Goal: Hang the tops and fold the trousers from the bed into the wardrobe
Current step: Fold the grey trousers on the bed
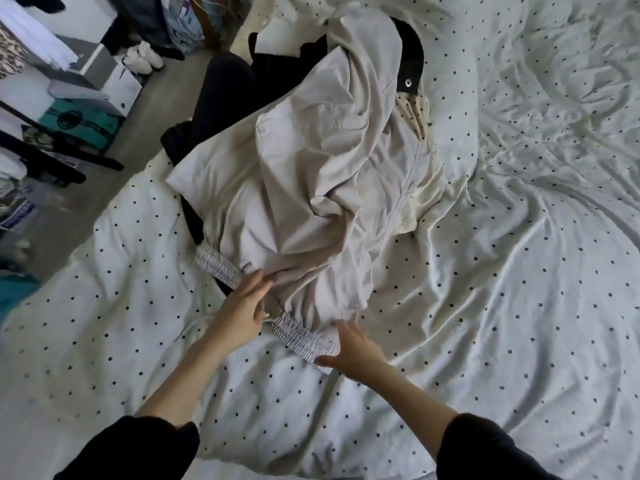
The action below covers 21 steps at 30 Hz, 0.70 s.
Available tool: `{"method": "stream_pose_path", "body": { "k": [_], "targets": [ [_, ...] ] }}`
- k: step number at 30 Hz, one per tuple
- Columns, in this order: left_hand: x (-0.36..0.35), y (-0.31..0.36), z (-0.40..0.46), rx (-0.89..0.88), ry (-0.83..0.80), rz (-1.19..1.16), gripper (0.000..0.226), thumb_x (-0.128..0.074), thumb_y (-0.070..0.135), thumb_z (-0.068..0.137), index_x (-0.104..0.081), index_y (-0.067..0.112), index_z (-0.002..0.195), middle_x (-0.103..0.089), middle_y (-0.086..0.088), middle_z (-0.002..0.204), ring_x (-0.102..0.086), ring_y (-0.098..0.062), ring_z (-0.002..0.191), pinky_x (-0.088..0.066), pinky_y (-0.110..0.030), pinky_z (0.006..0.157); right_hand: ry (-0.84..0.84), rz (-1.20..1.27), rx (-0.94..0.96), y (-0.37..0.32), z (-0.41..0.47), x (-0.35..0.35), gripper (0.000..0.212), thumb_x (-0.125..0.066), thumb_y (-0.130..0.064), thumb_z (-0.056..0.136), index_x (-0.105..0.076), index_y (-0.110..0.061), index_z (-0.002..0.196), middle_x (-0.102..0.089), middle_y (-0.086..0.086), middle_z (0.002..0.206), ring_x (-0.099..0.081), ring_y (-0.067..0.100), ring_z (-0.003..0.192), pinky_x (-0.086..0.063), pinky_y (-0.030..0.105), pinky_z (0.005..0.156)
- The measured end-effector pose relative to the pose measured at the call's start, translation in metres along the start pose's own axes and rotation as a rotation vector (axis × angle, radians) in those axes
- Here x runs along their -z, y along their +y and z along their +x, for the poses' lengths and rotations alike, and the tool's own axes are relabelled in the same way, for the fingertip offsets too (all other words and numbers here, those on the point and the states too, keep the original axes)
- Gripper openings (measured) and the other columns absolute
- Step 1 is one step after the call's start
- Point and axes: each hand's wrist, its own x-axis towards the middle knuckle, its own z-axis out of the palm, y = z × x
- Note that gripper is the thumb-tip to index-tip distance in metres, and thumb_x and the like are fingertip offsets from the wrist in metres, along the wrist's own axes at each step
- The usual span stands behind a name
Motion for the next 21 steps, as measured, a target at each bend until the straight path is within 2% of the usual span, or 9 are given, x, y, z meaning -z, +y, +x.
{"method": "stream_pose_path", "body": {
  "k": [2, 4, 6, 7, 9, 11, 15, 18, 21],
  "targets": [
    [-0.012, -0.008, -0.003, -0.032, -0.035, 0.135, 0.071, -0.062, 0.004, 0.083, -0.028, 0.007, 0.145, -0.014, -0.01, 0.156, -0.011, -0.025, 0.145, -0.024, -0.047, 0.113, -0.009, -0.062, -0.027, 0.0, 0.003, -0.022, 0.102, -0.072, -0.054, 0.072, -0.011, -0.021, 0.147, -0.019, 0.0, 0.152, -0.028, 0.025, 0.137, -0.032, 0.049, 0.108],
    [-0.02, -0.006, -0.002, -0.095, -0.03, 0.26, 0.085, -0.076, 0.009, 0.068, -0.032, 0.012, 0.141, -0.028, -0.015, 0.15, -0.019, -0.028, 0.139, -0.036, -0.055, 0.103, 0.026, -0.094, -0.059, 0.0, 0.007, -0.039, 0.113, -0.073, -0.054, 0.07, 0.0, -0.022, 0.149, -0.011, -0.003, 0.153, -0.025, 0.025, 0.138, -0.029, 0.05, 0.108],
    [-0.028, -0.005, 0.001, -0.161, -0.017, 0.346, 0.093, -0.085, 0.01, 0.049, -0.036, 0.013, 0.127, -0.047, -0.02, 0.136, -0.029, -0.032, 0.126, -0.044, -0.062, 0.09, 0.104, -0.156, -0.099, 0.001, 0.013, -0.05, 0.11, -0.071, -0.051, 0.074, 0.003, -0.019, 0.149, -0.014, -0.001, 0.152, -0.029, 0.025, 0.135, -0.031, 0.048, 0.105],
    [-0.032, -0.006, 0.002, -0.156, -0.021, 0.385, 0.092, -0.087, 0.012, 0.045, -0.036, 0.013, 0.122, -0.049, -0.021, 0.132, -0.033, -0.035, 0.124, -0.044, -0.064, 0.088, 0.157, -0.191, -0.111, 0.001, 0.017, -0.055, 0.104, -0.069, -0.046, 0.078, 0.002, -0.018, 0.149, -0.018, 0.001, 0.151, -0.031, 0.025, 0.133, -0.031, 0.046, 0.103],
    [-0.036, -0.006, 0.0, -0.146, -0.021, 0.451, 0.088, -0.088, 0.018, 0.046, -0.039, 0.014, 0.119, -0.048, -0.022, 0.133, -0.038, -0.045, 0.124, -0.04, -0.067, 0.09, 0.27, -0.229, -0.109, 0.001, 0.019, -0.059, 0.081, -0.058, -0.028, 0.087, -0.008, -0.014, 0.148, -0.031, 0.004, 0.145, -0.038, 0.026, 0.128, -0.034, 0.043, 0.098],
    [-0.041, -0.005, -0.008, -0.162, 0.005, 0.475, 0.087, -0.09, 0.02, 0.046, -0.043, 0.014, 0.119, -0.045, -0.024, 0.135, -0.038, -0.05, 0.126, -0.037, -0.071, 0.091, 0.35, -0.191, -0.076, 0.004, 0.017, -0.062, 0.06, -0.049, -0.015, 0.087, -0.026, -0.011, 0.141, -0.044, 0.007, 0.133, -0.046, 0.029, 0.12, -0.037, 0.04, 0.094],
    [-0.045, 0.016, -0.023, -0.179, 0.047, 0.491, 0.098, -0.093, 0.029, 0.042, -0.039, 0.016, 0.123, -0.04, -0.023, 0.14, -0.038, -0.047, 0.128, -0.035, -0.07, 0.092, 0.53, -0.141, 0.081, 0.024, -0.01, -0.044, 0.036, -0.054, -0.008, 0.077, -0.055, -0.006, 0.113, -0.061, 0.012, 0.101, -0.06, 0.037, 0.092, -0.045, 0.043, 0.075],
    [-0.05, 0.047, -0.031, -0.205, 0.139, 0.471, 0.107, -0.09, 0.042, 0.042, -0.038, 0.014, 0.131, -0.04, -0.024, 0.14, -0.037, -0.045, 0.128, -0.028, -0.066, 0.099, 0.751, -0.107, 0.174, 0.045, -0.046, -0.014, 0.044, -0.039, -0.008, 0.06, -0.065, -0.007, 0.096, -0.065, 0.008, 0.082, -0.062, 0.034, 0.072, -0.048, 0.042, 0.062],
    [-0.064, 0.092, -0.039, -0.236, 0.236, 0.43, 0.102, -0.081, 0.034, 0.056, -0.03, 0.012, 0.141, -0.043, -0.021, 0.137, -0.031, -0.038, 0.128, -0.026, -0.064, 0.104, 0.914, -0.177, 0.219, 0.069, -0.085, 0.023, 0.058, -0.027, -0.015, 0.06, -0.067, -0.011, 0.101, -0.068, 0.003, 0.084, -0.065, 0.028, 0.071, -0.051, 0.038, 0.062]
  ]
}}
